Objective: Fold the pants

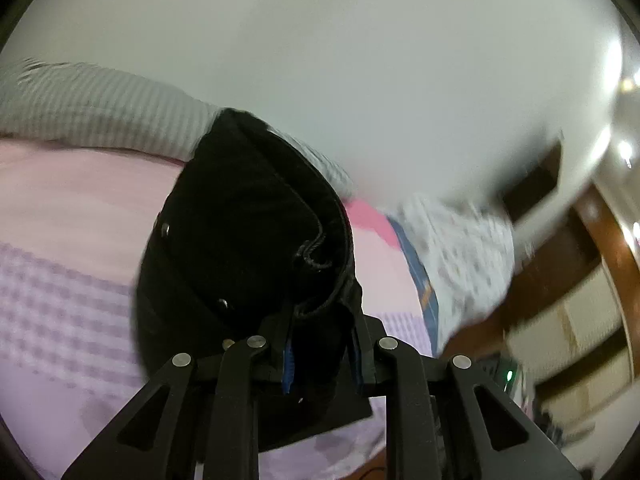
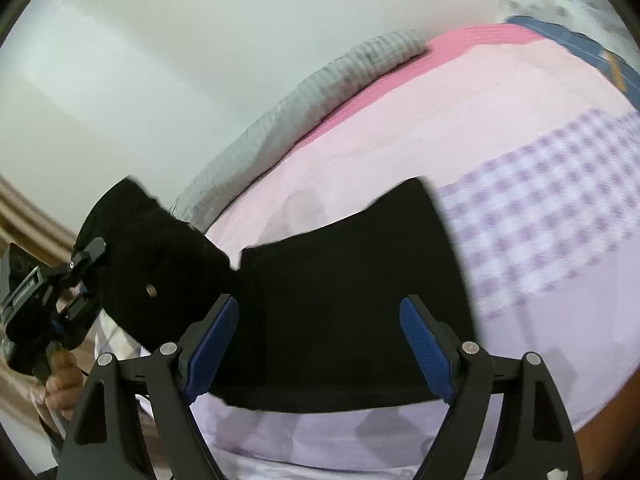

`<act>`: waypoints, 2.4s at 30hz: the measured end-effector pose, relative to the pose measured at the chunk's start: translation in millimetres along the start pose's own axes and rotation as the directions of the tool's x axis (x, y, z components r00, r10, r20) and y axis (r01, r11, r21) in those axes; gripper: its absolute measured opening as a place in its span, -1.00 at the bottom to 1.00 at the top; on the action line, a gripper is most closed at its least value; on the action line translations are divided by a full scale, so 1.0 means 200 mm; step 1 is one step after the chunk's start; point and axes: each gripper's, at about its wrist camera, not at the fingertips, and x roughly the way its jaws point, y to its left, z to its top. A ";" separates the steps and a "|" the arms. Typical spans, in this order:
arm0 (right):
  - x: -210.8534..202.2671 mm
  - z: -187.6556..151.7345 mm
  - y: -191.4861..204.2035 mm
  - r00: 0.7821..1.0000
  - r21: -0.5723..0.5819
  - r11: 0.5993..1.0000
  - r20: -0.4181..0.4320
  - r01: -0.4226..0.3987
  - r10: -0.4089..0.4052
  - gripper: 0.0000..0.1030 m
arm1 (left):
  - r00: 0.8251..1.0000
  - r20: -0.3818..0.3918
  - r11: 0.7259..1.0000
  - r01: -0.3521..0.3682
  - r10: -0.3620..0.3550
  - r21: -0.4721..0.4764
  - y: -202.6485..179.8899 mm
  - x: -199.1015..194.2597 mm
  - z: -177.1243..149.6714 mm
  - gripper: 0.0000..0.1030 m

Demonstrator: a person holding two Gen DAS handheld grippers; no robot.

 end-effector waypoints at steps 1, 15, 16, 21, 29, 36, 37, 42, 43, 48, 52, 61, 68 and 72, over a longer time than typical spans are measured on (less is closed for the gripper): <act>-0.03 0.01 -0.06 1.000 0.018 1.000 0.013 0.009 -0.010 0.57 | 1.000 -0.023 1.000 0.004 -0.003 0.020 -0.05 0.06 -0.03 -0.59; -0.17 0.01 -0.42 0.997 0.150 0.987 0.048 0.052 -0.060 0.57 | 0.941 -0.284 0.962 -0.114 0.185 0.250 -0.23 0.78 -0.49 -0.52; -0.16 0.01 -0.41 0.997 0.149 0.988 0.046 0.049 -0.057 0.57 | 0.940 -0.286 0.959 -0.109 0.185 0.262 -0.27 0.79 -0.50 -0.45; -0.13 0.01 -0.39 0.998 0.143 0.989 0.043 0.031 -0.037 0.57 | 0.935 -0.315 0.960 -0.075 0.161 0.269 -0.28 0.76 -0.49 -0.35; -0.04 -0.01 -0.29 1.000 0.092 0.995 -0.004 -0.028 0.028 0.57 | 0.966 -0.209 0.941 -0.074 0.150 0.331 -0.21 0.42 -0.48 -0.20; 0.07 -0.05 -0.23 0.991 0.100 0.991 -0.091 -0.089 0.098 0.38 | 0.947 -0.195 0.944 -0.200 0.254 0.261 0.08 0.32 -0.48 -0.17; 0.08 -0.06 -0.22 0.989 0.108 0.990 -0.105 -0.096 0.108 0.37 | 0.944 -0.196 0.943 -0.213 0.266 0.257 0.10 0.32 -0.49 -0.17; 0.13 -0.08 -0.23 0.985 0.127 0.988 -0.140 -0.087 0.104 0.37 | 0.938 -0.228 0.949 -0.206 0.261 0.239 0.19 0.32 -0.54 -0.17; 0.15 -0.08 -0.24 0.984 0.136 0.987 -0.148 -0.081 0.101 0.37 | 0.938 -0.228 0.949 -0.204 0.260 0.242 0.20 0.32 -0.54 -0.17; 0.23 -0.05 -0.28 0.972 0.177 0.976 -0.175 -0.128 0.160 0.37 | 0.937 -0.241 0.950 -0.195 0.254 0.243 0.22 0.34 -0.56 -0.17; 0.35 0.02 -0.30 0.955 0.197 0.964 -0.202 -0.179 0.219 0.37 | 0.934 -0.253 0.953 -0.194 0.252 0.234 0.24 0.35 -0.57 -0.17; 0.54 0.15 -0.21 0.933 0.137 0.971 -0.277 -0.198 0.229 -0.40 | 0.933 -0.265 0.956 -0.186 0.244 0.226 0.25 0.37 -0.58 -0.17; 0.35 0.11 -0.03 0.975 0.020 0.993 -0.189 -0.116 0.117 -0.74 | 0.952 -0.216 0.968 -0.184 0.218 0.170 0.30 0.28 -0.51 -0.17; 0.21 0.15 0.06 0.986 0.004 0.992 -0.109 -0.128 0.127 -0.75 | 0.959 -0.197 0.973 -0.174 0.202 0.150 0.31 0.27 -0.47 -0.17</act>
